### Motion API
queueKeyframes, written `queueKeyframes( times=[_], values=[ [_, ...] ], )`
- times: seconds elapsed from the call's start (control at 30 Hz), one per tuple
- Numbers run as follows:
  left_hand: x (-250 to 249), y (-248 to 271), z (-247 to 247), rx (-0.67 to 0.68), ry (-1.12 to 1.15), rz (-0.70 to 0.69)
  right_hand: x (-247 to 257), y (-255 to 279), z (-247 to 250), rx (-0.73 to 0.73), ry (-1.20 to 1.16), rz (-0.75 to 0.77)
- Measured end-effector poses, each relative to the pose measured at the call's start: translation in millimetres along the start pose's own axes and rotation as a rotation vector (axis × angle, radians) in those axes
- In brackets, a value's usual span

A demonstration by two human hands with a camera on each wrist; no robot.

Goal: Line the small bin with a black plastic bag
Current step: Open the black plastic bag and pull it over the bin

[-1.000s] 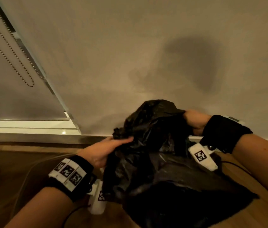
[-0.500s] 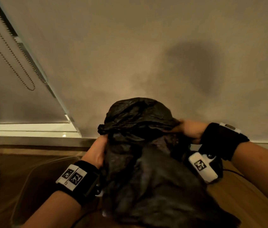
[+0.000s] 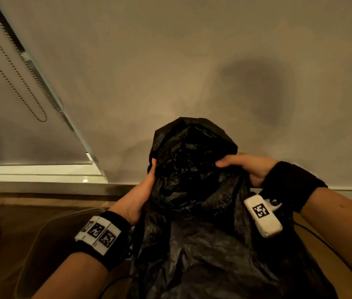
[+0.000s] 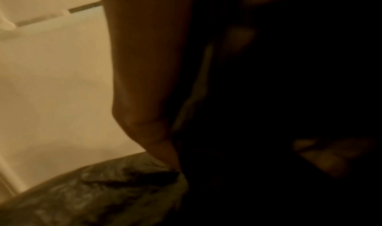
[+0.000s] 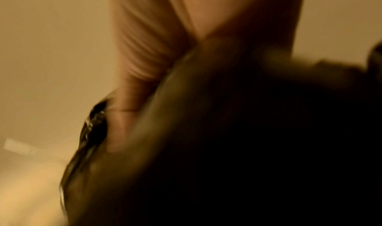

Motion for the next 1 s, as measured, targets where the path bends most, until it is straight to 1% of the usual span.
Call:
queueKeyframes(
  times=[0.07,0.13,0.17,0.23,0.33,0.37,0.4,0.47,0.5,0.57,0.6,0.63,0.67,0.73,0.77,0.8,0.83,0.9,0.97,1.0],
  values=[
    [3.0,-3.0,8.0,-0.004,-0.034,-0.005,1.5,8.3,-8.4,0.07,0.079,0.039],
    [8.4,-4.1,12.7,-0.001,-0.056,0.004,5.7,11.3,-11.3,0.087,0.033,0.086],
    [12.7,-6.1,16.6,-0.013,-0.077,0.01,8.5,8.1,-7.3,0.054,0.006,0.102],
    [18.1,-9.8,23.5,-0.05,-0.126,0.022,10.4,-4.0,5.2,-0.052,-0.002,0.086],
    [25.0,-8.8,38.3,-0.069,-0.317,0.086,12.5,-15.8,41.1,-0.299,-0.01,0.045],
    [25.3,-8.6,45.5,-0.066,-0.392,0.1,14.0,-15.8,53.7,-0.351,-0.037,0.048],
    [24.1,-7.5,50.5,-0.051,-0.474,0.098,15.2,-12.7,59.8,-0.386,-0.066,0.056],
    [20.7,-8.2,58.7,-0.022,-0.553,0.078,14.4,-7.8,63.9,-0.392,-0.079,0.036],
    [17.9,-8.7,60.2,-0.018,-0.523,0.048,14.0,-9.5,67.6,-0.389,-0.087,0.023],
    [12.5,-8.7,55.5,-0.011,-0.323,0.02,16.0,-12.0,67.8,-0.393,-0.067,0.009],
    [10.8,-9.2,51.3,0.002,-0.268,0.029,18.1,-13.3,66.9,-0.398,-0.041,-0.004],
    [6.0,-8.0,44.6,0.008,-0.262,0.027,19.5,-16.2,66.5,-0.408,-0.002,-0.018],
    [1.7,-7.5,36.3,0.042,-0.33,0.013,19.8,-20.1,70.3,-0.445,0.043,-0.031],
    [-2.5,-6.6,12.4,0.161,-0.557,-0.015,26.4,-28.3,73.3,-0.501,0.052,-0.012],
    [-0.6,-7.4,4.5,0.187,-0.659,-0.013,31.9,-29.8,69.3,-0.51,0.044,0.021],
    [2.4,-12.0,3.4,0.175,-0.702,-0.02,34.6,-29.9,56.7,-0.468,0.021,0.029],
    [3.7,-14.5,2.7,0.137,-0.656,-0.032,35.8,-29.6,41.1,-0.393,-0.002,0.032],
    [9.1,-21.0,9.6,0.037,-0.394,-0.045,34.6,-24.3,15.8,-0.302,0.075,0.066],
    [12.6,-27.0,18.1,-0.046,-0.144,-0.068,22.7,-15.6,11.5,-0.393,0.241,0.1],
    [14.2,-29.6,19.8,-0.067,-0.062,-0.086,15.3,-9.7,6.8,-0.455,0.384,0.094]
  ],
)
Point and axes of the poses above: each hand's wrist, its own y-axis away from the middle knuckle, its own z-axis out of the back of the hand, x = y × z, the point moved 10 cm from there along -y, towards the middle knuckle, and after that the axes turned 10 degrees about -z, right-handed, at the moved point
